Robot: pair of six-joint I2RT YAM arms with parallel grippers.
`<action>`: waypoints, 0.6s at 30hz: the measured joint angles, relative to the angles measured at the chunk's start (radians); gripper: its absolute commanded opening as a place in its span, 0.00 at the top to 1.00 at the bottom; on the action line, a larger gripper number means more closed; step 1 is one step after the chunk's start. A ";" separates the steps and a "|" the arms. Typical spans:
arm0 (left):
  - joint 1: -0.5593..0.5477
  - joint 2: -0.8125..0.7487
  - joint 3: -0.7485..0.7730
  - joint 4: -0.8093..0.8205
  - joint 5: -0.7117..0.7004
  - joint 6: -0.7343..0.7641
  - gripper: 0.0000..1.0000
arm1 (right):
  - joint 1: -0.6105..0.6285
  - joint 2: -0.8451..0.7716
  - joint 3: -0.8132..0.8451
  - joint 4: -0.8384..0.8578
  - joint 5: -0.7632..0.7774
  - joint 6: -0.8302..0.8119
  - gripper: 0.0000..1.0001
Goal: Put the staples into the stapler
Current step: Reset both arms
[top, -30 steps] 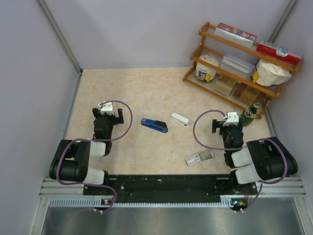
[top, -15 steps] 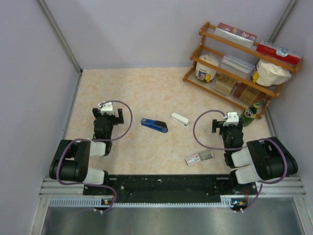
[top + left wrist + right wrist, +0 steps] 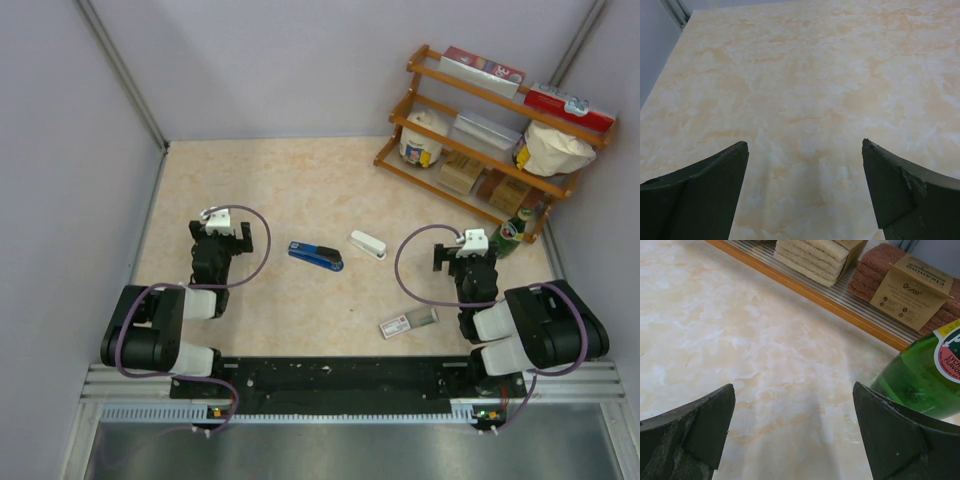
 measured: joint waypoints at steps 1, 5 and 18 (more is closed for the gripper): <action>0.000 0.000 0.000 0.000 0.000 0.000 0.01 | 0.000 -0.002 0.000 0.000 -0.002 0.000 0.01; 0.000 0.000 0.000 0.000 0.000 0.000 0.01 | 0.000 -0.005 0.000 0.000 -0.006 0.001 0.01; 0.000 0.000 0.000 0.000 0.000 0.000 0.01 | 0.000 -0.005 0.000 0.000 -0.016 0.004 0.01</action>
